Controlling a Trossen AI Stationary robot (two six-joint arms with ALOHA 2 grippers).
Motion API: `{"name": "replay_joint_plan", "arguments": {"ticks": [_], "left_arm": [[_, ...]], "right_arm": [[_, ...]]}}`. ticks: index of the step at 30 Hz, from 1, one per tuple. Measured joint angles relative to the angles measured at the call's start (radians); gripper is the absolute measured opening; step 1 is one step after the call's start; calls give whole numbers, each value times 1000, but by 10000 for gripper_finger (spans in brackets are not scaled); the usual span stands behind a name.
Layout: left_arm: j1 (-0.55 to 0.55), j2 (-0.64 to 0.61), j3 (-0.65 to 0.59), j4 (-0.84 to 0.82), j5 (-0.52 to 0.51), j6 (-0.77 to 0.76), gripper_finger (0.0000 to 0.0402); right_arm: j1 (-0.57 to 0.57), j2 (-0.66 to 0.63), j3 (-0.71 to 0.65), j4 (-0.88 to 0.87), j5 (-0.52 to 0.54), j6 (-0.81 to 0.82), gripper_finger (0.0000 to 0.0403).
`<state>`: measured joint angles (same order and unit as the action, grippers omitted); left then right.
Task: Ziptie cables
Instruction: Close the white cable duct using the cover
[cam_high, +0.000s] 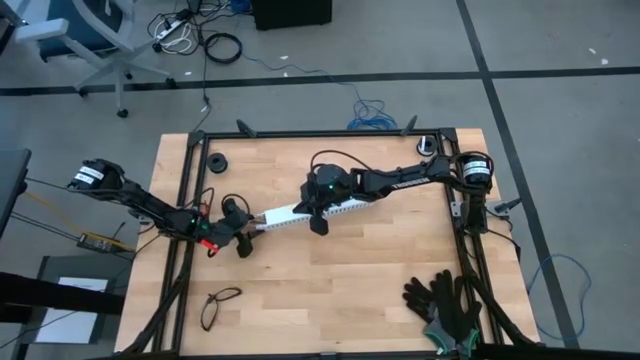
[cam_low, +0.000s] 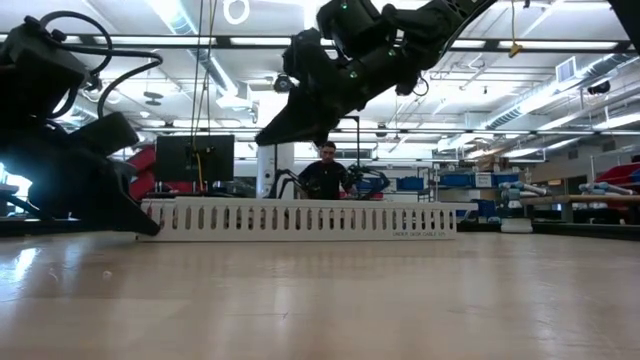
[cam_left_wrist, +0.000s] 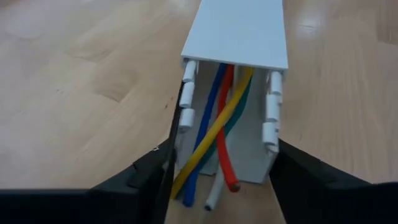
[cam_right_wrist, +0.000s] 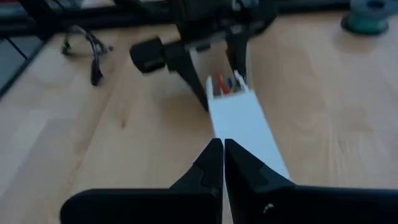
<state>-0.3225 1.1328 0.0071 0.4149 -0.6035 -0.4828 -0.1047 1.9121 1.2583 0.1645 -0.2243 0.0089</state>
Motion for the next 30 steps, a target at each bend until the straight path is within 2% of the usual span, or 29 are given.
{"name": "replay_joint_plan", "arguments": {"ticks": [5, 8, 11, 14, 18, 23, 26, 30], "left_arm": [[0, 0, 0, 6, -14, 8, 191], [0, 0, 0, 6, -18, 8, 190], [0, 0, 0, 6, -18, 8, 190], [0, 0, 0, 8, -17, 8, 190], [0, 1, 0, 7, -26, 6, 189], [0, 0, 0, 2, -27, 4, 189], [0, 0, 0, 1, -26, 4, 189], [0, 0, 0, 13, -8, 2, 196]], "right_arm": [[0, 0, 0, -69, 50, 0, 0], [0, 0, 0, -105, 57, 0, 0], [-6, 6, 0, -140, 110, -3, 0], [-26, 63, 2, -133, 123, -2, 0], [-47, 205, 54, 0, 24, 40, 0], [-42, 391, 248, 33, -118, 65, 0], [-28, 412, 310, 25, -102, 38, 0], [-25, 347, 306, 2, -85, -21, 0]]}}
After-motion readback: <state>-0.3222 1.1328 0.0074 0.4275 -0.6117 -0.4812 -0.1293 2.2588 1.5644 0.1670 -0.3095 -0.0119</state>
